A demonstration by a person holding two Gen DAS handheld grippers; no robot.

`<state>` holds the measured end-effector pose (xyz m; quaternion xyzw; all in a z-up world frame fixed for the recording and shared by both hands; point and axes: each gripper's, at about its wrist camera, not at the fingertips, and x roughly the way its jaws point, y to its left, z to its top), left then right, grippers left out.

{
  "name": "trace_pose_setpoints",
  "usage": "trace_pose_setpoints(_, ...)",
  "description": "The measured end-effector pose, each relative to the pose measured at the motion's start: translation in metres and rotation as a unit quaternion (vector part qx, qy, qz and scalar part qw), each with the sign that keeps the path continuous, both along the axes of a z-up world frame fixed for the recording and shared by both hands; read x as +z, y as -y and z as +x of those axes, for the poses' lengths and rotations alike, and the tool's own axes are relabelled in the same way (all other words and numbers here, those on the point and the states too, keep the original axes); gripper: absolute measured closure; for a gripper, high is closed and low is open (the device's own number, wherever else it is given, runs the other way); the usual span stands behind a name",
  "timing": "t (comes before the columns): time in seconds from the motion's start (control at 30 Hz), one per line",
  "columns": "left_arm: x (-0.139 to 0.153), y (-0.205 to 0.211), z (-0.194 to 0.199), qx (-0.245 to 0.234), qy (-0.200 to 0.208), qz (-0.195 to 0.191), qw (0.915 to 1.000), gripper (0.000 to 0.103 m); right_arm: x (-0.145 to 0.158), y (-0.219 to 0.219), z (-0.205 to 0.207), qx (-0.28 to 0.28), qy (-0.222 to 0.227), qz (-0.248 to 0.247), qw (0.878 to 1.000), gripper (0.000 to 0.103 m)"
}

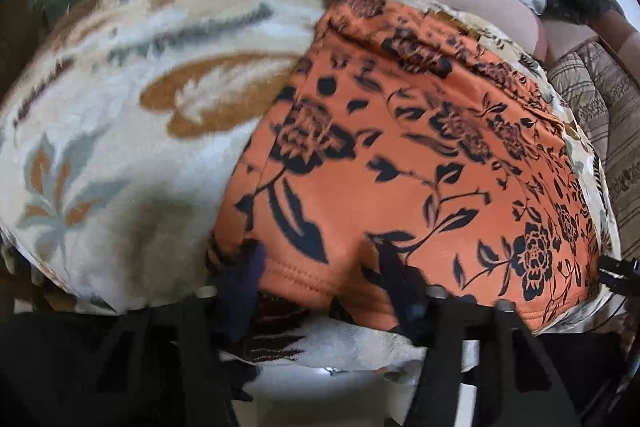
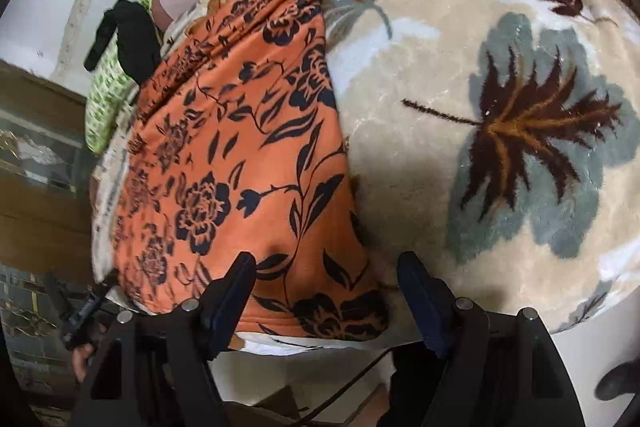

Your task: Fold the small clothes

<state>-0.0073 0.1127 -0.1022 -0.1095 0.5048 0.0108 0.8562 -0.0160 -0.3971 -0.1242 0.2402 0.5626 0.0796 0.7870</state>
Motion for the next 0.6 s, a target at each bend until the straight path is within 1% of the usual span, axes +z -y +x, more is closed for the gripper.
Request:
trace_pose_setpoints(0.03,0.001,-0.004,-0.001,0.008,0.002,0.003,1.0,0.071,0.0,-0.001,0.0,-0.001,-0.001,-0.002,1.0,0.027)
trace_pose_setpoints(0.07,0.002,-0.007,-0.002,0.01,0.002,0.003,0.9999,0.08,0.0,-0.004,0.0,0.002,-0.002,-0.004,1.0,0.029)
trace_pose_setpoints(0.1,0.002,-0.01,-0.003,0.011,0.001,-0.002,0.9999,0.094,0.001,-0.006,0.0,0.005,-0.003,0.0,1.0,0.037)
trace_pose_setpoints(0.13,0.002,-0.015,-0.003,0.012,-0.003,-0.013,0.9998,0.096,0.002,-0.007,-0.001,0.007,-0.004,0.01,1.0,0.045)
trace_pose_setpoints(0.17,0.001,-0.019,-0.003,0.016,-0.005,-0.025,0.9995,0.096,0.001,-0.009,-0.003,0.008,-0.007,0.015,1.0,0.066)
trace_pose_setpoints(0.2,0.0,-0.021,-0.001,0.018,-0.006,-0.032,0.9993,0.096,0.0,-0.011,-0.003,0.008,-0.008,0.01,1.0,0.069)
trace_pose_setpoints(0.27,-0.001,-0.024,0.001,0.019,-0.009,-0.041,0.9989,0.096,-0.001,-0.011,-0.004,-0.004,0.0,0.005,1.0,0.068)
trace_pose_setpoints(0.3,-0.001,-0.026,0.0,0.02,-0.007,-0.043,0.9989,0.091,0.0,-0.01,-0.003,-0.012,0.001,0.008,1.0,0.067)
trace_pose_setpoints(0.33,-0.001,-0.026,0.001,0.02,-0.006,-0.045,0.9988,0.082,-0.001,-0.009,-0.002,-0.016,-0.001,0.018,1.0,0.065)
trace_pose_setpoints(0.37,0.001,-0.026,0.002,0.021,-0.005,-0.044,0.9988,0.08,-0.001,-0.01,-0.002,-0.013,-0.002,0.028,1.0,0.052)
trace_pose_setpoints(0.4,0.004,-0.025,0.0,0.021,-0.002,-0.038,0.999,0.074,-0.001,-0.011,-0.001,-0.009,0.002,0.034,0.999,0.044)
trace_pose_setpoints(0.43,0.009,-0.022,-0.003,0.016,0.006,-0.025,0.9995,0.067,0.001,-0.013,-0.002,-0.008,0.002,0.028,1.0,0.044)
trace_pose_setpoints(0.47,0.014,-0.02,-0.004,0.015,0.015,-0.018,0.9996,0.065,0.001,-0.015,-0.002,-0.007,0.002,0.025,1.0,0.043)
trace_pose_setpoints(0.5,0.021,-0.019,-0.007,0.017,0.03,-0.009,0.9994,0.055,0.001,-0.016,-0.002,-0.008,0.002,0.026,1.0,0.043)
trace_pose_setpoints(0.53,0.028,-0.018,-0.011,0.019,0.05,0.005,0.9986,0.038,0.0,-0.015,-0.002,-0.011,0.002,0.029,1.0,0.043)
trace_pose_setpoints(0.57,0.033,-0.019,-0.011,0.022,0.066,0.027,0.9972,0.033,0.0,-0.013,-0.002,-0.013,0.002,0.033,0.999,0.043)
trace_pose_setpoints(0.6,0.033,-0.02,-0.009,0.025,0.071,0.045,0.9961,0.031,-0.001,-0.012,-0.002,-0.017,0.002,0.039,0.999,0.043)
